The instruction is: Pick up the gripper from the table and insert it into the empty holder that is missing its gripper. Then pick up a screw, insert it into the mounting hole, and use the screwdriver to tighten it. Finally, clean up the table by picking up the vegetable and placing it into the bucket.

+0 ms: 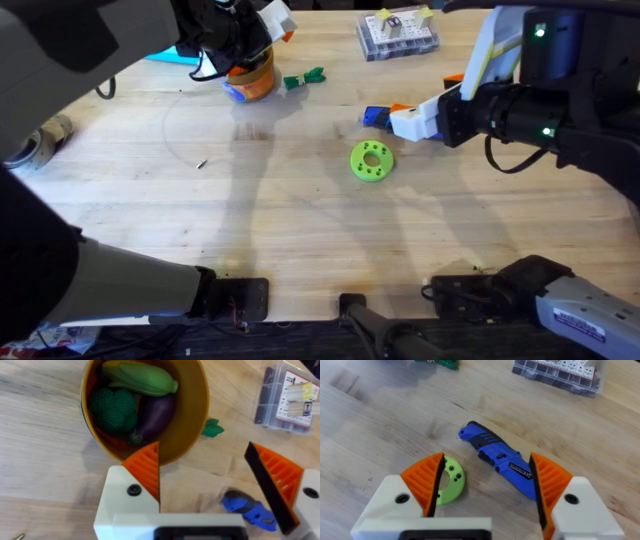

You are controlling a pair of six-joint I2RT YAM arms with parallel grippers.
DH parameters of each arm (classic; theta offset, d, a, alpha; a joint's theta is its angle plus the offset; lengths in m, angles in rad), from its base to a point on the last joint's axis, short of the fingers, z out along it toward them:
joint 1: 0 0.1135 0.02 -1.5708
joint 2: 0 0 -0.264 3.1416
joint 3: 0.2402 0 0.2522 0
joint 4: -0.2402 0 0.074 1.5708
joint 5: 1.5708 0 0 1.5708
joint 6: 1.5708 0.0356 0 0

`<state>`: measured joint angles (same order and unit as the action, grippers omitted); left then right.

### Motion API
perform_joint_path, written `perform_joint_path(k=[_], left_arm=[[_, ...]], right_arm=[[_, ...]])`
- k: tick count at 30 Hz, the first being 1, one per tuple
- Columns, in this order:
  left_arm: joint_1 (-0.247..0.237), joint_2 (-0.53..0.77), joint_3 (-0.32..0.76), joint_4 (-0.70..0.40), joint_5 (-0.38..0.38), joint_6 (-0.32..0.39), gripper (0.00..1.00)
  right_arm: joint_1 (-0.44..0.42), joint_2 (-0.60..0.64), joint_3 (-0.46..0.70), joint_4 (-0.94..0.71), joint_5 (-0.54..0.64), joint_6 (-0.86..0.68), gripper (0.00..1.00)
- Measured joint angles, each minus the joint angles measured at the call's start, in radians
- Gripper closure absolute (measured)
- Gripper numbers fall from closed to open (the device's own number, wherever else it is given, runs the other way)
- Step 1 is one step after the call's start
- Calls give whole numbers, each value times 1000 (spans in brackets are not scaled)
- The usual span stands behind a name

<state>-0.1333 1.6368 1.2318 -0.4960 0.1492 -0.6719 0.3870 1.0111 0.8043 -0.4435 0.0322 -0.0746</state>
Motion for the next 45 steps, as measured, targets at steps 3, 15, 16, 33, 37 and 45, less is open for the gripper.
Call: perform_joint_path(k=[3, 15, 16, 33, 37, 45], left_arm=[[0, -1, 0, 3, 4, 6, 6], [0, 12, 72, -16, 20, 242, 6], [0, 11, 84, -17, 20, 265, 6], [-247, -9, 151, -24, 53, 926, 6], [-228, 33, 152, -13, 23, 983, 6], [-195, 163, 152, -1, -4, 1019, 6]], right_arm=[[0, 0, 0, -10, 0, 0, 32], [0, 1, 0, -9, 0, 0, 32], [0, 1, 0, -9, 0, 0, 32], [0, 1, 0, -9, 0, 0, 32], [0, 1, 0, -9, 0, 0, 32], [0, 1, 0, -9, 0, 0, 32]])
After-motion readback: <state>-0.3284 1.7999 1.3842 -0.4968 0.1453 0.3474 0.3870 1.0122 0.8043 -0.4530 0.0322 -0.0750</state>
